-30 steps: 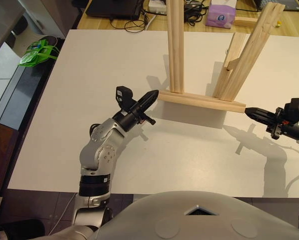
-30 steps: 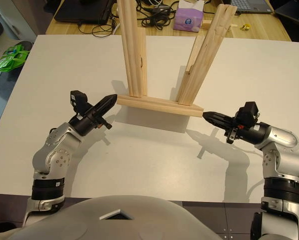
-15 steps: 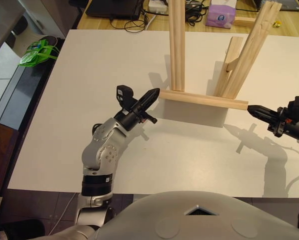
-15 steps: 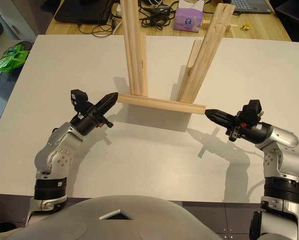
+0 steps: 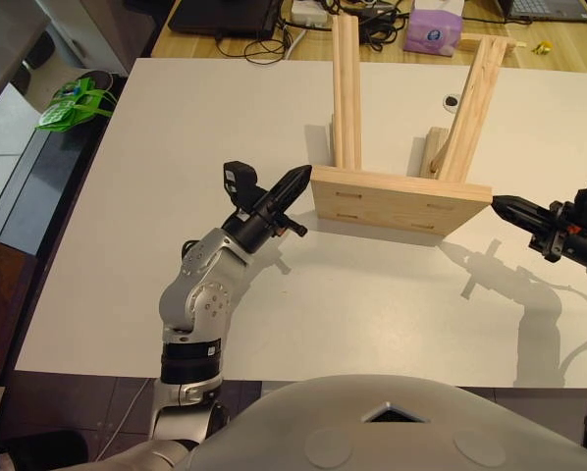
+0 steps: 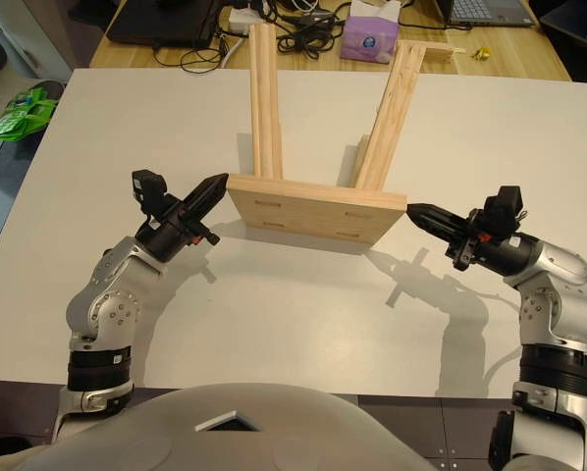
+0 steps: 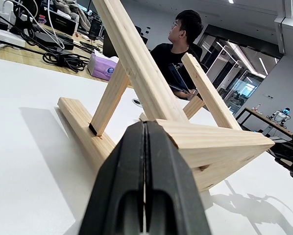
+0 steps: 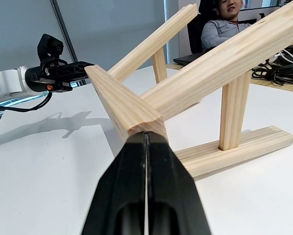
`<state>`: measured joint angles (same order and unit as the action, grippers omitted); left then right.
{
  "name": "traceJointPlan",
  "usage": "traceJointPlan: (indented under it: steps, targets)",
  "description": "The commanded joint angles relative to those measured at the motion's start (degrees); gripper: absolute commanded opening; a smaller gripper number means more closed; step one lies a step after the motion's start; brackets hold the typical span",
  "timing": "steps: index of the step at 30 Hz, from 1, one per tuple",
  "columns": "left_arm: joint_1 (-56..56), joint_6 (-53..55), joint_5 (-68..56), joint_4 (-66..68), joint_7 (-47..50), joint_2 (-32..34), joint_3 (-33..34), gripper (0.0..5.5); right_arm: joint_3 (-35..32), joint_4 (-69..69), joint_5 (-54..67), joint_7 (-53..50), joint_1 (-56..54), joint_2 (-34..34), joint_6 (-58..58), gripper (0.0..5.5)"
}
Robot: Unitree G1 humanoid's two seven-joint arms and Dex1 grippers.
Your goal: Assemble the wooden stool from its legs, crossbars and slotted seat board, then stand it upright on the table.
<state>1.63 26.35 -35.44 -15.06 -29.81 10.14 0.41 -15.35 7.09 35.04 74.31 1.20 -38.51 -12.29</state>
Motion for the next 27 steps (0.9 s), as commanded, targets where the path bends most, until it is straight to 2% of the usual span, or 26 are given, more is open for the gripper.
traceJointPlan:
  steps: [1, 7, 9, 15, 20, 27]
  targets:
    - [0.8, -1.0, 3.1, 3.2, -1.2, 0.1, -3.2, 0.03, 2.3, 0.7, -2.2, 1.0, 0.4, 0.3, 1.5, 0.00]
    - [1.6, -8.9, 3.7, 16.0, 0.9, -0.8, 6.2, 0.03, 0.0, 11.1, -6.2, -0.6, 0.6, -1.2, 6.9, 0.00]
    - [1.9, -10.4, 4.4, 19.0, 0.2, -0.8, 7.1, 0.03, 0.3, 15.3, -8.4, -0.8, 0.5, -1.5, 9.8, 0.00]
    - [1.4, -13.1, 9.7, 28.4, -0.8, -2.2, 3.7, 0.03, 7.7, 28.8, -20.8, -2.4, -1.4, -0.1, 23.3, 0.00]
    - [-1.7, -15.6, 15.0, 36.3, 0.0, -1.8, 1.7, 0.03, 9.2, 31.5, -22.2, -4.6, -3.9, 1.0, 25.2, 0.00]
    - [-1.8, -17.1, 23.8, 34.5, -5.5, 2.1, -8.2, 0.03, 12.9, 30.0, -25.3, -7.4, -7.5, 1.4, 25.6, 0.00]
